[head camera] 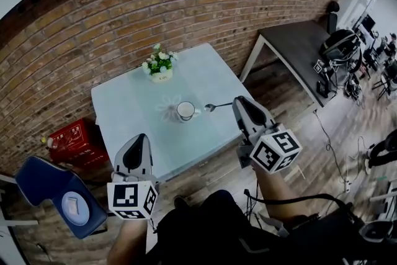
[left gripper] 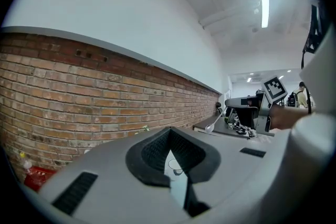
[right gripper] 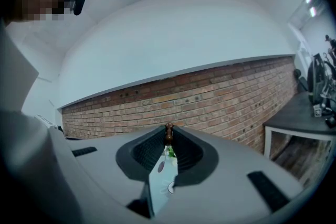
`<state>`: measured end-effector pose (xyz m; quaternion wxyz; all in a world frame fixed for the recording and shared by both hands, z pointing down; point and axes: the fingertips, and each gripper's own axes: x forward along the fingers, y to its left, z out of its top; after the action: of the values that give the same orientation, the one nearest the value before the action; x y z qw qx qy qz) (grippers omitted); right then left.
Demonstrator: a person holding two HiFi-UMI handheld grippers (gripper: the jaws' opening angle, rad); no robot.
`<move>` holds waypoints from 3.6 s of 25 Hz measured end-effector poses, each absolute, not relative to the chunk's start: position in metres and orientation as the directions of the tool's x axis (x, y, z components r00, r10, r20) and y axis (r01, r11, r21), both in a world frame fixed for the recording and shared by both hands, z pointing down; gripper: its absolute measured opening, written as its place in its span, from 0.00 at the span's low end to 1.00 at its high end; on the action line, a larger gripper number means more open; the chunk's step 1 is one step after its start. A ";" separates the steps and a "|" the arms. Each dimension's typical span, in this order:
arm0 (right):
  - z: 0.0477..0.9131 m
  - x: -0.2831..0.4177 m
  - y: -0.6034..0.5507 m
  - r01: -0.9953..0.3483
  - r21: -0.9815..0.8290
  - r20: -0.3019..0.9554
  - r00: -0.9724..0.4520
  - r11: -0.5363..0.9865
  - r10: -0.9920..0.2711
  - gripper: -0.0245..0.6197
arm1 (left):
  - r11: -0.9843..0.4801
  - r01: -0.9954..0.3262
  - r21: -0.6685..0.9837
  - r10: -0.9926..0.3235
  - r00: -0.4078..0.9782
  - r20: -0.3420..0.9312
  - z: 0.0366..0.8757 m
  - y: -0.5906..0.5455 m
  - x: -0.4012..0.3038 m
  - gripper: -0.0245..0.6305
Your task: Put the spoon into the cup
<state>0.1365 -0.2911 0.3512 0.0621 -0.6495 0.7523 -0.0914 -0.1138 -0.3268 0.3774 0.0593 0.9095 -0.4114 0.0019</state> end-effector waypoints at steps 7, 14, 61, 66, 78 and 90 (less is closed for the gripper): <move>0.353 0.144 -0.323 -0.964 -0.206 0.046 -0.180 0.167 -0.983 0.12 | -0.636 -0.765 0.104 -0.762 0.643 0.069 0.378 -0.350 -0.104 0.05; 0.371 0.156 -0.362 -0.945 -0.195 0.075 -0.280 0.261 -0.957 0.12 | -0.602 -0.790 0.116 -0.788 0.611 0.072 0.376 -0.366 -0.077 0.05; 0.632 0.118 -0.472 -0.812 -0.291 0.430 -0.583 0.506 -0.689 0.12 | -0.258 -0.959 0.117 -0.923 0.281 0.264 0.448 -0.368 -0.079 0.05; 0.637 0.117 -0.473 -0.824 -0.276 0.438 -0.566 0.494 -0.699 0.12 | -0.252 -0.960 0.122 -0.920 0.277 0.278 0.452 -0.365 -0.086 0.05; 0.625 0.116 -0.474 -0.848 -0.204 0.457 -0.524 0.489 -0.718 0.27 | -0.308 -0.941 0.139 -0.904 0.335 0.264 0.452 -0.361 -0.088 0.05; 0.516 0.125 -0.459 -0.873 -0.124 0.295 -0.486 0.471 -0.823 0.32 | -0.367 -0.918 0.148 -0.901 0.390 0.188 0.441 -0.380 -0.102 0.05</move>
<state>0.1249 -0.4590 0.5164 -0.0974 -0.4977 0.8521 -0.1294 -0.1021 -0.3802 0.4405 0.1148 0.8258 -0.5509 0.0374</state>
